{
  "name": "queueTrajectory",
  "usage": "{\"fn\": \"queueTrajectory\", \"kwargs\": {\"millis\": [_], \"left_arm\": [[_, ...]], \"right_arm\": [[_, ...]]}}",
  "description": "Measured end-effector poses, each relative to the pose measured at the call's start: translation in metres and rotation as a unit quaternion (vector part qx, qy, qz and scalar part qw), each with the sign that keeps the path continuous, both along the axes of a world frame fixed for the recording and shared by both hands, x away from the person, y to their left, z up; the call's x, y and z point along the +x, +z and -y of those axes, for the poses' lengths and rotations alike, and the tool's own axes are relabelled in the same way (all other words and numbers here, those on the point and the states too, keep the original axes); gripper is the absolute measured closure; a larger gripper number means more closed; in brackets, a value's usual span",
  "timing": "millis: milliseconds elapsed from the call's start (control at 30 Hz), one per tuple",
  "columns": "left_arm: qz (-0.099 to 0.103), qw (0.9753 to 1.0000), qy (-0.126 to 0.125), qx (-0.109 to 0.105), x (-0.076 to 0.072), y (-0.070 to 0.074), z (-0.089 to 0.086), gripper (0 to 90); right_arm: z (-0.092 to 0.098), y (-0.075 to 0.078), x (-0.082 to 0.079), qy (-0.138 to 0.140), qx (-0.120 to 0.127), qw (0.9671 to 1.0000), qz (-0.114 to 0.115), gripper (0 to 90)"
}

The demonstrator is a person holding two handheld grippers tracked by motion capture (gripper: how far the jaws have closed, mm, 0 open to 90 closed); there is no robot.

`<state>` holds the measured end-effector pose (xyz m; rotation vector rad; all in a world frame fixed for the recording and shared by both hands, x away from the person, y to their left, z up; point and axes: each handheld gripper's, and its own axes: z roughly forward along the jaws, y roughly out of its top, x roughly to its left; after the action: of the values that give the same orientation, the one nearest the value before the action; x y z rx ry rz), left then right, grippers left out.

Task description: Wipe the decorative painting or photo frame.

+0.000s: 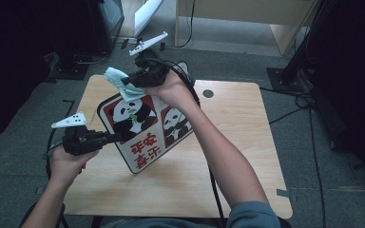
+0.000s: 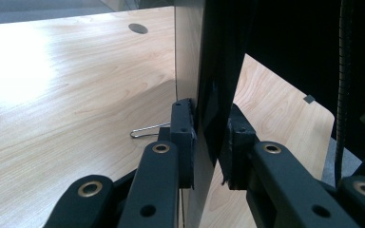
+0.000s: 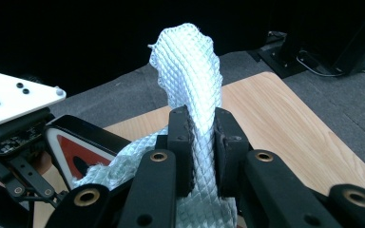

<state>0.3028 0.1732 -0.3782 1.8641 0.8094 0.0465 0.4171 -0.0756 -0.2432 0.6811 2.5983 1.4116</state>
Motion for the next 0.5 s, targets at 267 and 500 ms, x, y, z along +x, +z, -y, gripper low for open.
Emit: {"fn": "queueTrajectory", "kwargs": {"millis": [267,500], "left_arm": [[0.000,1.0000,0.000,-0.001,-0.001,0.000,0.001,78.9],[0.000,1.0000,0.000,-0.003,0.000,0.000,0.001,79.0]], "right_arm": [[0.008,-0.001,0.004,-0.005,0.006,1.0000,-0.001,79.7],[0.015,-0.001,0.007,-0.013,0.006,0.9999,-0.005,79.5]]}}
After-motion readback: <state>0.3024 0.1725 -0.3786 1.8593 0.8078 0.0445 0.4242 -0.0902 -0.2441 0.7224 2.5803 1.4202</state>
